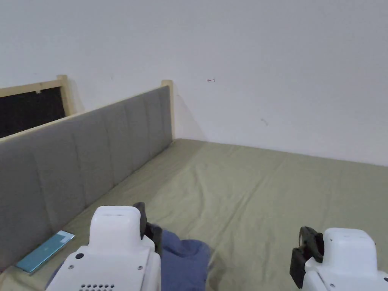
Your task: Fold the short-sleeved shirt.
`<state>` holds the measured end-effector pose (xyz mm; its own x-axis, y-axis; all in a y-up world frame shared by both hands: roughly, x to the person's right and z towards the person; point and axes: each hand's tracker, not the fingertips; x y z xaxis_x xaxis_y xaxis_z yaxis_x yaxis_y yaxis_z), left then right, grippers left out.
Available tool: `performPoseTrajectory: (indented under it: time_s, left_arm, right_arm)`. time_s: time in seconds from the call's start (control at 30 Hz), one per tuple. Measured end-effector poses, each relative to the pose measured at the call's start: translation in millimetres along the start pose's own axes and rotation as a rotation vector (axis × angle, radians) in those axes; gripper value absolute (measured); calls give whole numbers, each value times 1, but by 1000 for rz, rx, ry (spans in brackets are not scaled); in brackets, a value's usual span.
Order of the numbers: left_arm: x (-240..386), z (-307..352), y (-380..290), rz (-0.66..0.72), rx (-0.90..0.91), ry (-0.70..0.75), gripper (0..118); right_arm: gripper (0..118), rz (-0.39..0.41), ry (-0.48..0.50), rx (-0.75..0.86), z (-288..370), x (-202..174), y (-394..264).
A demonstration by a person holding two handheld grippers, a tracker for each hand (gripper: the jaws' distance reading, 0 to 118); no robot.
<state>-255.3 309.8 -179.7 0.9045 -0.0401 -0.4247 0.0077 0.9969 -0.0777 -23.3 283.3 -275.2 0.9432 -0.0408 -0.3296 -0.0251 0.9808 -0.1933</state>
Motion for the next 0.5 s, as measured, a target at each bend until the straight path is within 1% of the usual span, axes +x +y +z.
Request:
performPoseTrajectory:
  time_s: [0.03, 0.13, 0.23, 0.33, 0.4, 0.5]
  left_arm:
    - [-12, 0, -1, 0, -11, 29, 0]
    - [-34, -2, -7, 16, -39, 63, 0]
    - [-44, -12, -15, 14, -81, 84, 0]
    - [-43, -33, -28, -8, -145, 82, 0]
    - [-42, -51, -40, 3, -184, 57, 0]
    - [-36, -97, -70, 38, -319, -9, 0]
  right_arm:
    - [0, 12, 41, -12, -6, -13, -2]
    - [0, 52, 113, -38, -17, -41, -7]
    - [0, 61, 147, -61, -28, -56, -11]
    - [0, 57, 157, -90, -36, -60, -15]
    - [0, 47, 164, -114, -42, -57, -19]
    - [0, 35, 156, -157, -53, -51, -26]
